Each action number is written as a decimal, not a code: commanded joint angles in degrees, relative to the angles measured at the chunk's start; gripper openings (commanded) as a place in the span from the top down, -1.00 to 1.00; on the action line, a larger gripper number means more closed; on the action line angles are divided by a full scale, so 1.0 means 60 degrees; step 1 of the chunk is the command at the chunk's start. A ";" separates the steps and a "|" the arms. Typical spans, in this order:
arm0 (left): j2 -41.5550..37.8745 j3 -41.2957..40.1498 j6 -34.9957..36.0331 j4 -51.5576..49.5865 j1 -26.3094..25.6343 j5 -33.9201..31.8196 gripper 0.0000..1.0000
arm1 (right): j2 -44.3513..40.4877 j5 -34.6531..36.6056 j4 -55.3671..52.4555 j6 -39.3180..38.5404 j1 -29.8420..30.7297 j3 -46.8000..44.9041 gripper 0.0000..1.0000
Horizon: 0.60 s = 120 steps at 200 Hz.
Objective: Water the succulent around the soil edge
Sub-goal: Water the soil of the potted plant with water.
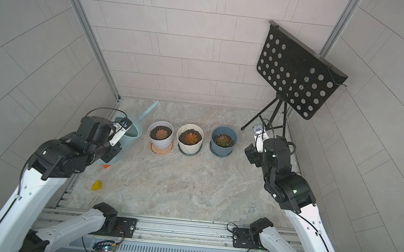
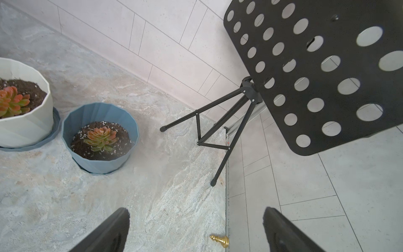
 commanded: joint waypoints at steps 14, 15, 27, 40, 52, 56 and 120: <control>-0.1123 -0.0225 0.0874 -0.0328 0.0018 -0.0804 1.00 | -0.0150 0.0192 0.0009 -0.0350 -0.0029 -0.0290 -0.99; -0.1153 -0.0222 0.0886 -0.0337 0.0022 -0.0803 1.00 | -0.0151 0.0185 0.0011 -0.0351 -0.0022 -0.0289 -0.99; -0.1279 -0.0200 0.1024 -0.0478 -0.0002 -0.0703 1.00 | -0.0197 0.0207 0.0032 -0.0359 -0.0017 -0.0338 -0.99; -0.1725 -0.0211 0.1131 -0.0682 -0.0142 -0.0757 1.00 | -0.0247 0.0205 0.0052 -0.0372 -0.0028 -0.0377 -0.99; -0.1763 -0.0313 0.1140 -0.0943 -0.0475 -0.1056 1.00 | -0.0282 0.0234 0.0047 -0.0410 -0.0024 -0.0414 -0.99; -0.1757 -0.0366 0.1132 -0.1051 -0.0585 -0.1195 1.00 | -0.0294 0.0249 0.0048 -0.0411 -0.0023 -0.0419 -0.99; -0.1690 -0.0716 0.1530 -0.1829 -0.1611 -0.2647 1.00 | -0.0316 0.0398 0.0096 -0.0521 -0.0028 -0.0497 -0.99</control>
